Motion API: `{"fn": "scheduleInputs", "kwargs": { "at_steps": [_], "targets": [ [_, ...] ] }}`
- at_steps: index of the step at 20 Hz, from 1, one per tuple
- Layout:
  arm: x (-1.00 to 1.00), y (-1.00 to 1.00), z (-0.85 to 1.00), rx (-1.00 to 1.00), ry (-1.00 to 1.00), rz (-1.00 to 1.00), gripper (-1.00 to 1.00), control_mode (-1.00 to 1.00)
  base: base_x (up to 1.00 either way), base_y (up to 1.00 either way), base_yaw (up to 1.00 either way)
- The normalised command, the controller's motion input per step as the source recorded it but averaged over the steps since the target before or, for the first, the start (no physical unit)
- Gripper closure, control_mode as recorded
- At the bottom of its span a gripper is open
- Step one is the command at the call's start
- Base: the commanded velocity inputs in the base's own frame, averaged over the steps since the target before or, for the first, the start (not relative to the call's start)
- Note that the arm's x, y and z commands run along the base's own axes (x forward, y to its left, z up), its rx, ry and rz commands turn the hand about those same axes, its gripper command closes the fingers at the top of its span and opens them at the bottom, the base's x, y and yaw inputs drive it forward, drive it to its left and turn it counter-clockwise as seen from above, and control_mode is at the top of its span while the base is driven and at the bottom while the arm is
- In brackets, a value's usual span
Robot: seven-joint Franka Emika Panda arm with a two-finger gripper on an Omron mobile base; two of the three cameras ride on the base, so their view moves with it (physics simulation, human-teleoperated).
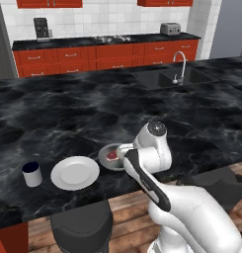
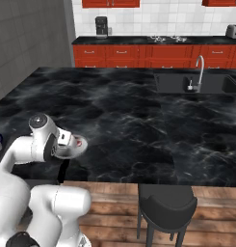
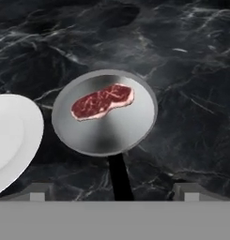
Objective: Pick up the pan with the steak in it and place it on the dining table. Then place the steak on the plate.
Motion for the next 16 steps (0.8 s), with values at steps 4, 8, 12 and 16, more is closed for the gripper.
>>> {"fn": "scheduleInputs", "kwargs": {
  "at_steps": [4, 8, 12, 16],
  "targets": [
    [0.76, 0.22, 0.09, 0.0, 0.07, -0.09, -1.0, -1.0, 0.0, 0.0, 0.0],
    [0.61, 0.06, 0.02, 0.0, 0.13, -0.01, -1.0, -1.0, 0.0, 0.0, 0.0],
    [0.35, 0.02, 0.0, 0.0, 0.12, 0.0, -1.0, -1.0, 0.0, 0.0, 0.0],
    [0.32, 0.1, -0.01, -0.01, 0.11, 0.0, -1.0, -1.0, 0.0, 0.0, 0.0]
  ]
}}
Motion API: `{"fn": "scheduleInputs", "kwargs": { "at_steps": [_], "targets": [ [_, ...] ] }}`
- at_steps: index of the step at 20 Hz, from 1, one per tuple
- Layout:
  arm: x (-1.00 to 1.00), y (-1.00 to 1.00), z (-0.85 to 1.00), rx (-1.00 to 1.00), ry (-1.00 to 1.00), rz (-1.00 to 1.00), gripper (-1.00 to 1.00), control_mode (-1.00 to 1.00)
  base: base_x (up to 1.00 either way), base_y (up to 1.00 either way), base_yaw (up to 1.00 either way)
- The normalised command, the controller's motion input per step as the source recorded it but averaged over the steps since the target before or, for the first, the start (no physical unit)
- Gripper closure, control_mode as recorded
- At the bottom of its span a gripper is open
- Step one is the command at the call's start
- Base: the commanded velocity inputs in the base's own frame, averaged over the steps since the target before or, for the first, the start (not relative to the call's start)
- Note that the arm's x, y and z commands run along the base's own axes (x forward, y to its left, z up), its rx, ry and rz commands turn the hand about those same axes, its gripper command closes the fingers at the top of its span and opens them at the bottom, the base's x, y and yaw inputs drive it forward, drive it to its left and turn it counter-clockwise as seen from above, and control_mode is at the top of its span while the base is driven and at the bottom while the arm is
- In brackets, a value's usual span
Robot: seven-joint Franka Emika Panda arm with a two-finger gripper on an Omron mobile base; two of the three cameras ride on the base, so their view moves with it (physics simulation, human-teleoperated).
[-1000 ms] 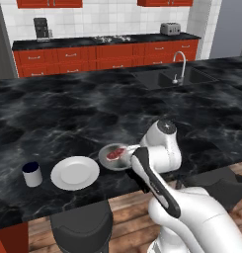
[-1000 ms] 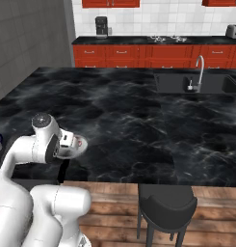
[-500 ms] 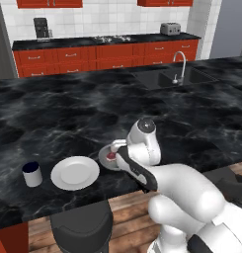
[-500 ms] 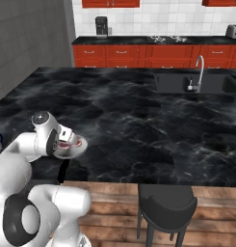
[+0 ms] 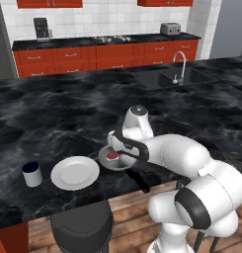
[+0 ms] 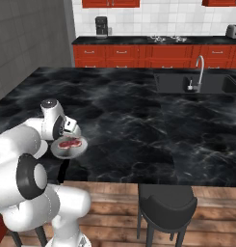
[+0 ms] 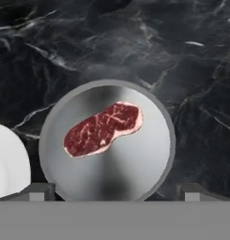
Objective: Pick up the pan with the steak in it and place it on the dining table. Then place the steak on the plate.
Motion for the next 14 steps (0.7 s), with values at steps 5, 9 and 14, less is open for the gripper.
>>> {"fn": "scheduleInputs", "kwargs": {
  "at_steps": [5, 9, 14],
  "targets": [
    [-0.01, 0.01, -0.07, 0.0, 0.01, -0.1, -1.0, -1.0, 0.0, 0.0, 0.0],
    [0.0, 0.0, -0.16, 0.02, 0.0, -0.32, -1.0, -1.0, 0.0, 0.0, 0.0],
    [0.0, 0.0, -0.13, 0.04, 0.0, -0.34, -1.0, -1.0, 0.0, 0.0, 0.0]
  ]
}}
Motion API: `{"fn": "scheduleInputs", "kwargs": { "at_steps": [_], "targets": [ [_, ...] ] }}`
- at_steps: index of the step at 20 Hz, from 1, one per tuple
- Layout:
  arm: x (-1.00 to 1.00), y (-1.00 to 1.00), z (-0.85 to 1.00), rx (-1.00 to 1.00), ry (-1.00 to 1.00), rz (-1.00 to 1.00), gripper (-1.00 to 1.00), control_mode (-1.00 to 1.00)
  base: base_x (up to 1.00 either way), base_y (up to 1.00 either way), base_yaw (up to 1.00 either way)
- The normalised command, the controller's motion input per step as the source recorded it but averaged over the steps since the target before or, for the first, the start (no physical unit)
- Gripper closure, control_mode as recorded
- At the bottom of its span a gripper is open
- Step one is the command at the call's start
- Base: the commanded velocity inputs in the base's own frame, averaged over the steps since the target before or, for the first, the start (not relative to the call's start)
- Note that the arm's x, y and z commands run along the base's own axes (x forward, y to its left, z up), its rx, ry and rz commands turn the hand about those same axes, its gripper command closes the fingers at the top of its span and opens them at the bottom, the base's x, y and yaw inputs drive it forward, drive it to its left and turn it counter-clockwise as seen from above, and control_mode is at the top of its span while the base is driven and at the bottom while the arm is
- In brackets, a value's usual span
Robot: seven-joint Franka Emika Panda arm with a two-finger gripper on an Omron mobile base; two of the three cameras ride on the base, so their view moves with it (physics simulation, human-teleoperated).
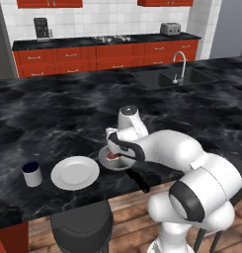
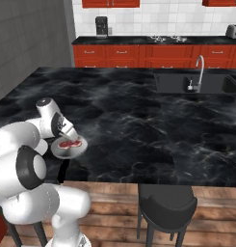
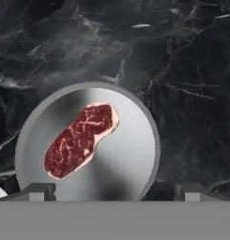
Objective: Pick up the pan with the steak in it and place it on the dining table. Then place the steak on the plate.
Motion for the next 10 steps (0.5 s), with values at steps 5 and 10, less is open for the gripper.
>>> {"fn": "scheduleInputs", "kwargs": {
  "at_steps": [5, 10],
  "targets": [
    [0.0, 0.0, -0.03, 0.03, 0.01, -0.09, -1.0, -1.0, 0.0, 0.0, 0.0],
    [0.16, 0.0, -0.27, 0.0, 0.07, -0.01, -1.0, -1.0, 0.0, 0.0, 0.0]
  ]
}}
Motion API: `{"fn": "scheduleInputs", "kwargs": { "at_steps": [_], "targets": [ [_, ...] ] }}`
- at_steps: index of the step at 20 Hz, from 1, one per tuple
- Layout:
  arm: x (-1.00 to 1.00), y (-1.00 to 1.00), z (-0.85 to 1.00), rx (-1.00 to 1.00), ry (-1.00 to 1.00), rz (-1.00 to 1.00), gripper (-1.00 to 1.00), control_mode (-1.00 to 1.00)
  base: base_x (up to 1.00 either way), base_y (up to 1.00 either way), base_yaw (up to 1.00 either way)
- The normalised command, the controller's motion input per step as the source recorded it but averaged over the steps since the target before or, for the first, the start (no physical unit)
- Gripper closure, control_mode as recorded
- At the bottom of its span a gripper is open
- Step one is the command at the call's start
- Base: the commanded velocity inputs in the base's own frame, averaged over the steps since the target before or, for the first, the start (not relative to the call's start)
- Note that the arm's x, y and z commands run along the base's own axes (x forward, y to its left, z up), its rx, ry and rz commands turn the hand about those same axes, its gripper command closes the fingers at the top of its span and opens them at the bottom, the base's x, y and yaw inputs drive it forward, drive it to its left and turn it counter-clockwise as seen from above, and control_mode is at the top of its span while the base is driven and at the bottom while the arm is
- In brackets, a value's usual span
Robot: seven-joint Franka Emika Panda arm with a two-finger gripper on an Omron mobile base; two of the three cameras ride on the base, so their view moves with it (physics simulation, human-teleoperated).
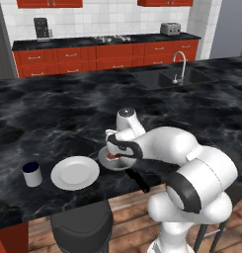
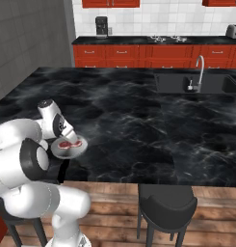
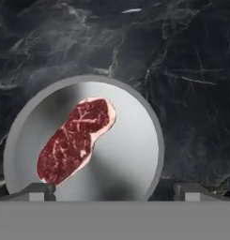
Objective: Pick up the pan with the steak in it and place it on the dining table. Then place the steak on the plate.
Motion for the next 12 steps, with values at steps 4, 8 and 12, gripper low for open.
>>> {"fn": "scheduleInputs", "kwargs": {
  "at_steps": [4, 8, 12],
  "targets": [
    [0.37, 0.02, -0.27, 0.0, 0.05, -0.03, -1.0, -1.0, 0.0, 0.0, 0.0],
    [0.39, 0.16, -0.3, 0.0, 0.01, -0.07, -1.0, -1.0, 0.0, 0.0, 0.0],
    [0.24, 0.12, -0.28, 0.0, 0.0, -0.07, -1.0, -1.0, 0.0, 0.0, 0.0]
  ]
}}
